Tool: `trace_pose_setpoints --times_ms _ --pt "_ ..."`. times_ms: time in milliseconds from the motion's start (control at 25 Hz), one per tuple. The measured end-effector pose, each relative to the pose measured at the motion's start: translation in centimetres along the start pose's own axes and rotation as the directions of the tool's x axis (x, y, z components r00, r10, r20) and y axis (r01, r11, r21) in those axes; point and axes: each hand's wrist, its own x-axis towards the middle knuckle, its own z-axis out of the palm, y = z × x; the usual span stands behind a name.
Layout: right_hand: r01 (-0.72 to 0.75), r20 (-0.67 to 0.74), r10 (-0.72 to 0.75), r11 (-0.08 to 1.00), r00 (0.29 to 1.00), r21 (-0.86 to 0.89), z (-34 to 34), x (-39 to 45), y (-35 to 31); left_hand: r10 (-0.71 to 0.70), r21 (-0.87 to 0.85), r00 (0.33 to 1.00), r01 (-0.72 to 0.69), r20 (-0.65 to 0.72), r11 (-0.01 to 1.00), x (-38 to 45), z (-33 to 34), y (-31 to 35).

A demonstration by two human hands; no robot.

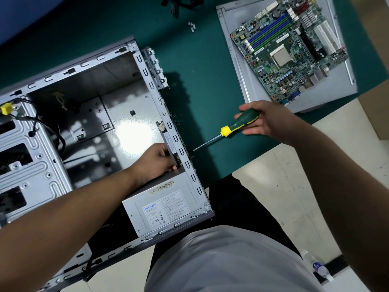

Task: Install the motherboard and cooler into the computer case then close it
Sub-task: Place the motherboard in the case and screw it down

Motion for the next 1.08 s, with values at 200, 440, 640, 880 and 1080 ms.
trace_pose_setpoints --times_ms 200,440,640,880,1080 --pt "0.102 0.128 -0.11 0.992 0.986 0.069 -1.3 -0.9 -0.3 -0.022 -0.002 1.0 0.022 0.002 1.0 -0.1 0.1 0.4" --pt "0.016 -0.047 -0.025 0.983 0.999 -0.181 1.2 0.0 -1.2 -0.045 -0.012 0.999 0.045 -0.004 0.999 0.0 0.0 0.3" --pt "0.09 0.127 -0.102 0.991 0.987 0.095 -1.2 -0.8 -0.5 -0.045 -0.006 0.999 0.045 0.0 0.999 0.1 0.0 0.1" --pt "-0.036 -0.145 -0.013 0.942 0.989 -0.333 1.1 -0.6 -0.5 -0.05 0.013 0.999 0.049 0.011 0.999 -0.1 -0.1 0.5" --pt "0.01 0.045 -0.008 0.999 0.999 -0.043 0.0 -0.9 0.2 -0.079 0.092 0.996 0.074 0.051 0.993 -0.8 -0.8 2.0"
